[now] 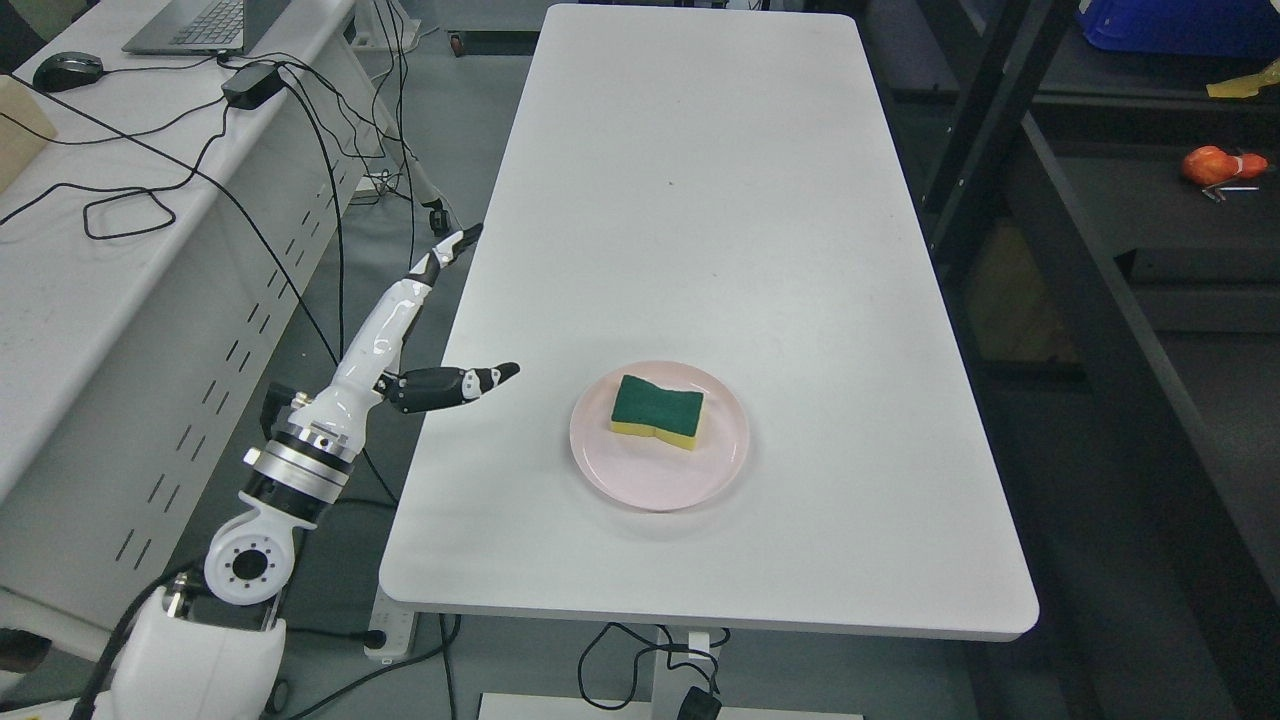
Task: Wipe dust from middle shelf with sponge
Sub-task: 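Raise the left hand and reach toward the sponge on the pink plate, then lower the left hand onto the green-yellow sponge and close fingers around it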
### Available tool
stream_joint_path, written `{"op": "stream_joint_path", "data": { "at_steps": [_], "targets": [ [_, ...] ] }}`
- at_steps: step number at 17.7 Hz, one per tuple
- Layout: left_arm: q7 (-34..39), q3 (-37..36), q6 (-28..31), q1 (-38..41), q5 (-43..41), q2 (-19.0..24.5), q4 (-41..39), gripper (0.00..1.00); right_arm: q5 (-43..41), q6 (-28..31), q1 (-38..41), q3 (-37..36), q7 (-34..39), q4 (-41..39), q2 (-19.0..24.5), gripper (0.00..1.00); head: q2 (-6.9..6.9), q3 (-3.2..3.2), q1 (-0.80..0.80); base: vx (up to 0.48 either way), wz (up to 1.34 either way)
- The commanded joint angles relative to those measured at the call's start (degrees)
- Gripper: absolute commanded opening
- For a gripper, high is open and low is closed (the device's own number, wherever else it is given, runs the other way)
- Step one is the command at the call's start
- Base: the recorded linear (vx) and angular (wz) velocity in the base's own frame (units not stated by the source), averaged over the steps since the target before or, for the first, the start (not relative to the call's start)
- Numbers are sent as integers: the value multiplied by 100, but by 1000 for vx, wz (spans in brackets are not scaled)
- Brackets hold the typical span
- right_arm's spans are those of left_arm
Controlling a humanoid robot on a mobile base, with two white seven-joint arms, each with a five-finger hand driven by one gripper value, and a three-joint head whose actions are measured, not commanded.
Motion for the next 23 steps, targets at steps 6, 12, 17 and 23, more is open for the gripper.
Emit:
{"op": "stream_joint_path", "data": {
  "at_steps": [6, 12, 17, 23],
  "targets": [
    [-1219, -1576, -1058, -1603, -3806, 1453, 547, 95, 0, 4, 0, -2, 4, -100, -100, 100, 0, 0, 0, -7, 0],
    [-1166, -2413, -1058, -2562, -4344, 892, 1498, 90, 0, 4, 0, -2, 4, -100, -100, 100, 0, 0, 0, 0, 0],
    [-1140, -2475, -1058, -2668, -4748, 154, 1990, 87, 0, 4, 0, -2, 4, -100, -100, 100, 0, 0, 0, 0, 0],
    [-1131, -2773, -1058, -2598, -4907, -603, 2026, 86, 0, 4, 0, -2, 4, -100, -100, 100, 0, 0, 0, 0, 0]
  ]
}}
